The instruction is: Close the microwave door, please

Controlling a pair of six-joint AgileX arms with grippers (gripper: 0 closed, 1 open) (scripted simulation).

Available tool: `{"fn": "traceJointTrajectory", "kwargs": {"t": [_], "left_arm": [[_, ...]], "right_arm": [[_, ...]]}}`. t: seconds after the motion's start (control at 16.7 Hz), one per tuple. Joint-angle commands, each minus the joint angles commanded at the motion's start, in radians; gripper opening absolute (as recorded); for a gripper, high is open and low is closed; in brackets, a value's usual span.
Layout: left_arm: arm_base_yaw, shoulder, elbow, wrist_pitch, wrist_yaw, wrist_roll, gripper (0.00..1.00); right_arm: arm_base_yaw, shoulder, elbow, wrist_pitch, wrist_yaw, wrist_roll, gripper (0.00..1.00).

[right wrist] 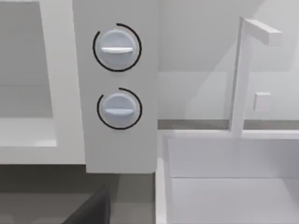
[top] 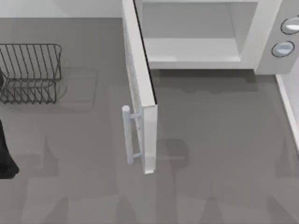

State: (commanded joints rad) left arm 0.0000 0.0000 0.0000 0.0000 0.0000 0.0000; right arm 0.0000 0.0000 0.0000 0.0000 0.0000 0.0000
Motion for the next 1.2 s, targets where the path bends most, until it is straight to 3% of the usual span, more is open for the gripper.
{"fn": "traceJointTrajectory", "kwargs": {"t": [0.24,0.54,1.2], "left_arm": [[-0.016,0.029,0.022,-0.025,0.014,0.026,1.0],[-0.111,0.285,0.215,-0.215,0.1,0.221,1.0],[-0.299,1.311,1.092,-0.922,0.295,0.778,1.0]], "right_arm": [[0.0,0.0,0.0,0.0,0.0,0.0,1.0],[0.0,0.0,0.0,0.0,0.0,0.0,1.0],[0.0,0.0,0.0,0.0,0.0,0.0,1.0]]}}
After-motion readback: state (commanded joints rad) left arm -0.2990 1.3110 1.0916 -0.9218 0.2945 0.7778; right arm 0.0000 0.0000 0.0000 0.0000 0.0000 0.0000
